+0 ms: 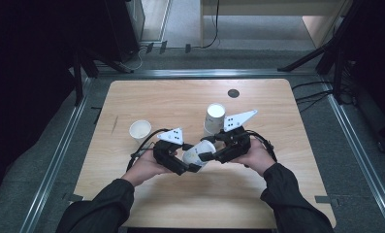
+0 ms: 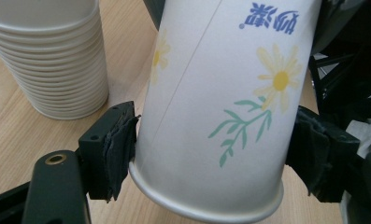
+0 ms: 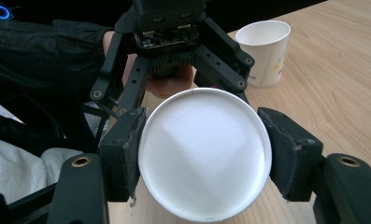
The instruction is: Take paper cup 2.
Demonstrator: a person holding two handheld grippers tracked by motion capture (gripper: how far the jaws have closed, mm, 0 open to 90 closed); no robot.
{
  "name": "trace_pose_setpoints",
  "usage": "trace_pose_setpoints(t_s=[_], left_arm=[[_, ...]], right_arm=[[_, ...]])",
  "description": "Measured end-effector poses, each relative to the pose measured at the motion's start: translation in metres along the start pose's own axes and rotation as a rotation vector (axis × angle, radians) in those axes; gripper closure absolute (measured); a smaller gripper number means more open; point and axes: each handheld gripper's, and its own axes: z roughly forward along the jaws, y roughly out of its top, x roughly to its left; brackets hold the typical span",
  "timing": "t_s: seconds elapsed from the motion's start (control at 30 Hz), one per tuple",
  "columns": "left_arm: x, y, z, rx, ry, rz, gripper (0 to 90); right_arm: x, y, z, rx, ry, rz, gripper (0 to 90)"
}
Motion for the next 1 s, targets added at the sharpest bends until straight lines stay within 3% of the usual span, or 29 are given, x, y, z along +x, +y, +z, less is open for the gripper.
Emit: trace_pose_setpoints(t_s=[0.3, 0.53, 0.57, 1.0], left_arm=[[0.0000, -0.0001, -0.0004, 0.004, 0.009, 0.003, 23.1], [0.0013, -0.0001, -0.0034, -0.012, 0.001, -0.004, 23.9], [0.0009, 0.0000, -0.0042, -0.023, -0.007, -0.004, 27.3], [0.0019, 0.0002, -0.0079, -0.028, -0.005, -0.008, 27.6]], right_arm=[[-0.0015, -0.0003, 0.0005, 0.006, -0.005, 0.012, 35.0], [-0.0002, -0.0001, 0.0008, 0.010, -0.025, -0.010, 31.8], [0.0002, 0.0002, 0.0012, 0.012, -0.029, -0.006, 29.6], [0.0005, 0.0008, -0.0023, -0.003, -0.027, -0.010, 27.6]])
